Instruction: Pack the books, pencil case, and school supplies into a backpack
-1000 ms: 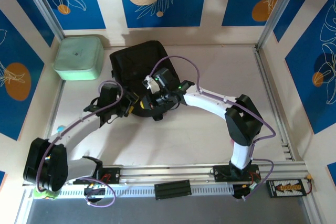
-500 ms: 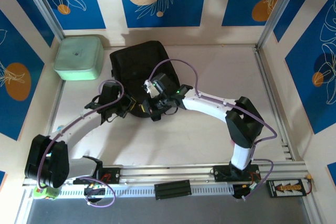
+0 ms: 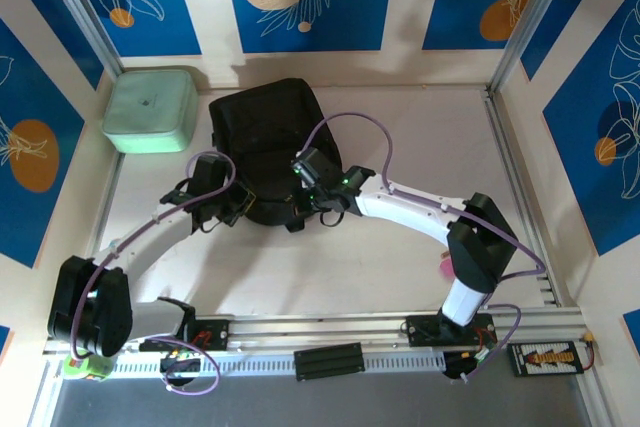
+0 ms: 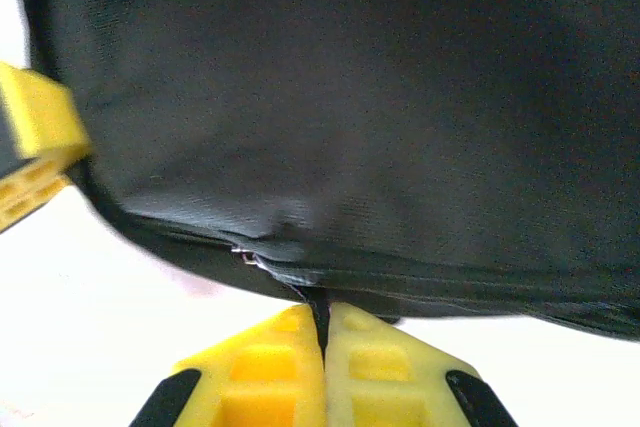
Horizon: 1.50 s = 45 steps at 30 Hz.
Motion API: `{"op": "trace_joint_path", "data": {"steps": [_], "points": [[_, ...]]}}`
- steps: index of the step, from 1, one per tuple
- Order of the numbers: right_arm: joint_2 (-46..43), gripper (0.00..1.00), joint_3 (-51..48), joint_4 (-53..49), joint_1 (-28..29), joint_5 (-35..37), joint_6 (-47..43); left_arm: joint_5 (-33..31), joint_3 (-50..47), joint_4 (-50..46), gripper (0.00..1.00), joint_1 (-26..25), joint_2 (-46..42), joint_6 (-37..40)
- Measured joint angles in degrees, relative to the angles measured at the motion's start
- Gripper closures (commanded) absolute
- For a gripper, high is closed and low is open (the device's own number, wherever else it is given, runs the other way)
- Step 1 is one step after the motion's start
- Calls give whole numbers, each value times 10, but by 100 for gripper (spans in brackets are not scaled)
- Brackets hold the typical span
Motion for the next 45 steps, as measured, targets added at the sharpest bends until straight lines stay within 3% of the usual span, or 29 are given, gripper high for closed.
{"op": "trace_joint_path", "data": {"steps": [13,23,30,34,39,45], "points": [[-65,100,-59,-29,-46,48,67,-14,6,-19,100,5,4,21],[-92,100,-95,-27,-117,27,92,19,27,-20,100,6,34,47],[-119,100,-105,-28,-119,5,55,24,53,-23,100,7,70,71],[-119,100,-105,-35,-129,6,54,25,90,-42,100,7,99,101],[-119,100,-106,-12,-169,-47,35,30,165,-47,100,7,160,151],[-94,100,-96,33,-127,-157,-27,-2,225,-59,61,27,215,207]]}}
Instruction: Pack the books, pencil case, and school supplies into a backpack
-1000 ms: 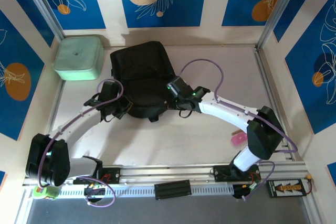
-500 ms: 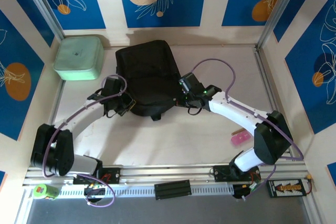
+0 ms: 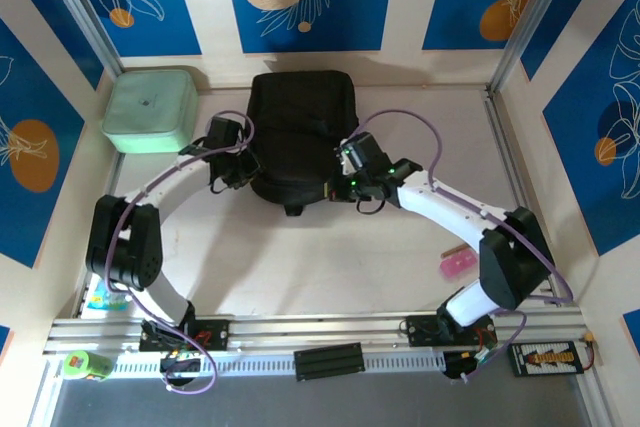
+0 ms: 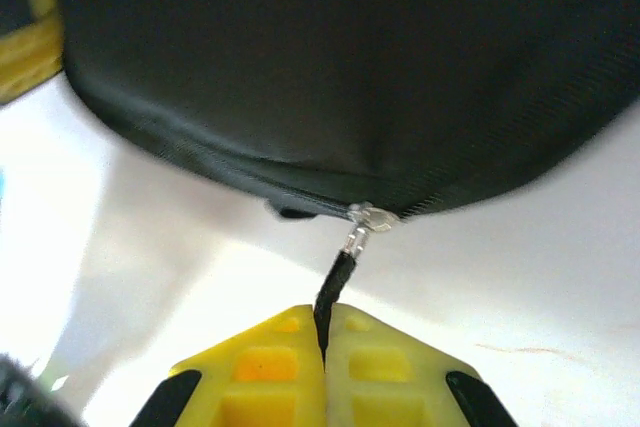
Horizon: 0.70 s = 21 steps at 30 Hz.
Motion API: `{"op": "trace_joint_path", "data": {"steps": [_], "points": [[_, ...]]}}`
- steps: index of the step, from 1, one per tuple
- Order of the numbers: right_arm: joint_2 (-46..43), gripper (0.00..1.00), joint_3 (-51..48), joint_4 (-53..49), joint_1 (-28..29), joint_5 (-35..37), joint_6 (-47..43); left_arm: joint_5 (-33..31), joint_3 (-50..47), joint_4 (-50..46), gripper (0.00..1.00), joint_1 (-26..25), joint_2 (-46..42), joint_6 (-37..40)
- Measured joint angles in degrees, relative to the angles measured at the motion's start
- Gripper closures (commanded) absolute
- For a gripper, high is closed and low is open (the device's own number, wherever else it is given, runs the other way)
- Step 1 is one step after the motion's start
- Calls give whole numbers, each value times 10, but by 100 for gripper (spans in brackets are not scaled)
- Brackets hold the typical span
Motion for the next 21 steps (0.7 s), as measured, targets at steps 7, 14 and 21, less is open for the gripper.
{"op": "trace_joint_path", "data": {"steps": [7,14,21], "points": [[94,100,88,35,65,-92,-17,-63,-32,-26,42,33,-97,14],[161,100,164,47,80,-129,-21,-3,-136,14,39,35,-216,-46],[164,100,168,43,83,-137,-32,73,-200,94,37,33,-186,-142]]}}
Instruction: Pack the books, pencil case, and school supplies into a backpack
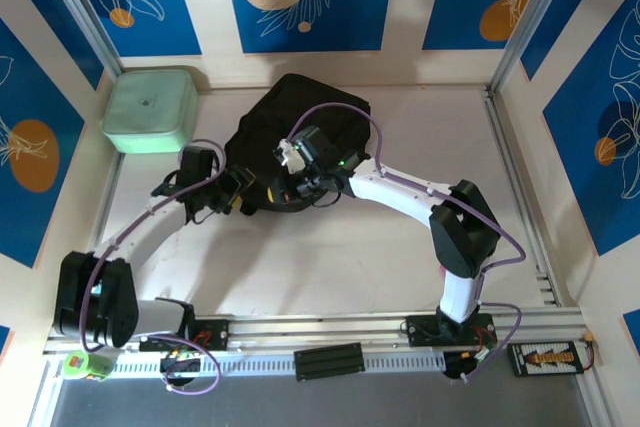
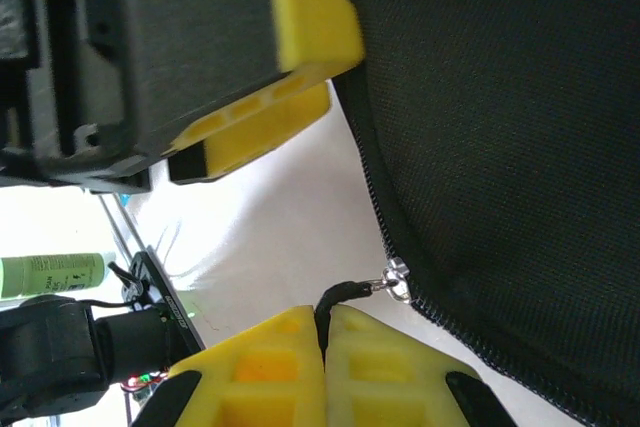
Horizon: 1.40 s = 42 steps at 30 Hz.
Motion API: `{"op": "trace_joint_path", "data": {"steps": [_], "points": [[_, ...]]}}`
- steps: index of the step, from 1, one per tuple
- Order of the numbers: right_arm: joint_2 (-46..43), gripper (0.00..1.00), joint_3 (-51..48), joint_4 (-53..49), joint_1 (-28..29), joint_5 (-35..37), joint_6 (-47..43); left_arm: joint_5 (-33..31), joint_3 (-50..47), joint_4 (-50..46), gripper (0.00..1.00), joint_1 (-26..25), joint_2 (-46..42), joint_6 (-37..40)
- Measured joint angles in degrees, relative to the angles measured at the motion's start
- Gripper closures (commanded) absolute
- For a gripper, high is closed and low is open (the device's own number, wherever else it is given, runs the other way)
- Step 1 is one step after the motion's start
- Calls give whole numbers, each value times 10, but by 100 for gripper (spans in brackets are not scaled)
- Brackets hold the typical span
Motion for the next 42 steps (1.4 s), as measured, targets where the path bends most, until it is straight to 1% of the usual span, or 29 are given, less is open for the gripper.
{"op": "trace_joint_path", "data": {"steps": [2,4,5,7,11,14,15,16,22,35,39,42], "points": [[0,100,0,0,1,0,-3,12,0,24,34,-4,15,-15],[0,100,0,0,3,0,-5,21,0,44,34,-7,26,-25],[0,100,0,0,4,0,-6,23,0,54,36,-9,30,-30],[0,100,0,-1,5,0,-6,25,0,67,49,-12,37,-34],[-2,100,-4,-8,5,16,-4,22,1,78,79,-16,43,-41],[-21,100,-28,-20,6,44,5,12,3,70,94,-17,48,-38],[-28,100,-34,-27,6,56,8,11,7,64,98,-17,49,-38],[-37,100,-40,-35,6,72,13,10,10,61,100,-18,52,-32],[-70,100,-60,-72,2,144,51,12,15,51,100,-30,60,-29],[-110,100,-84,-120,-4,239,125,9,17,31,100,-31,64,-16],[-109,100,-84,-133,-25,252,127,9,17,27,100,-31,64,-12],[-106,100,-83,-151,-52,263,120,2,17,20,100,-31,64,-3]]}}
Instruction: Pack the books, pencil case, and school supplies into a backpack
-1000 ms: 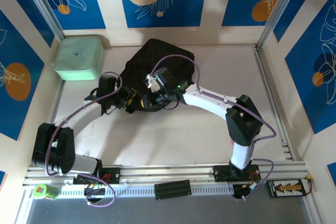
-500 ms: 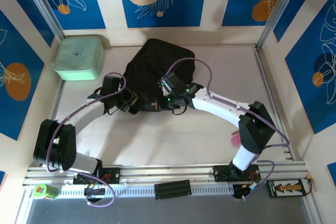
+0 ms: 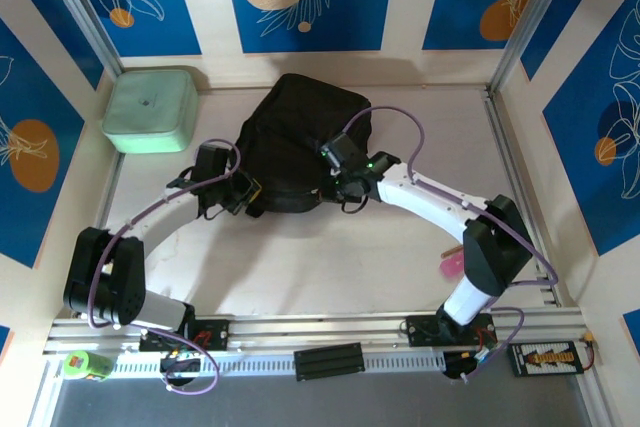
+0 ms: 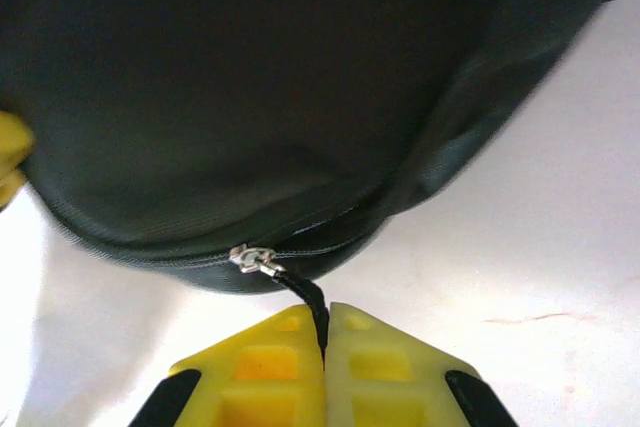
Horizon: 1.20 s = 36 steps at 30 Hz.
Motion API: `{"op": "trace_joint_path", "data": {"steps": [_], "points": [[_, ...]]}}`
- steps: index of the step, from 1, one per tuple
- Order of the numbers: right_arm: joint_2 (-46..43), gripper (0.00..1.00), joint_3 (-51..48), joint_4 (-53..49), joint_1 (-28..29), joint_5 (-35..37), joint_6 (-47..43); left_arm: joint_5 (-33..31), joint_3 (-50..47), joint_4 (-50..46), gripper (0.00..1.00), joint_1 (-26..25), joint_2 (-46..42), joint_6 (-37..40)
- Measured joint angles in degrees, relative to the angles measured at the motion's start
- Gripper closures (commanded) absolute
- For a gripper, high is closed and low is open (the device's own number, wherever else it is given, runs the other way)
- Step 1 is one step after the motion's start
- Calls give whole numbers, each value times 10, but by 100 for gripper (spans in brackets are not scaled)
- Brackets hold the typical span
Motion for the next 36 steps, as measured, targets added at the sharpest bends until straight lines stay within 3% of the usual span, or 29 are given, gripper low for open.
{"op": "trace_joint_path", "data": {"steps": [5,15,16,19,22,27,32,36], "points": [[27,100,31,-27,-37,3,-31,-5,0,-21,100,0,0,26],[65,100,93,-63,-56,4,-96,-10,-1,-40,100,1,0,73],[66,100,94,-63,-56,-1,-106,-10,0,-44,95,2,-1,80],[66,100,96,-64,-57,-38,-148,-16,5,-74,65,4,-9,112],[66,100,107,-67,-52,-79,-188,-22,40,-148,50,7,-25,152],[66,100,129,-82,-46,-122,-209,-22,119,-203,41,-6,-54,226],[69,100,129,-86,-47,-143,-201,9,131,-159,38,-47,-57,304],[69,100,129,-84,-55,-158,-188,41,133,-114,38,-87,-7,401]]}}
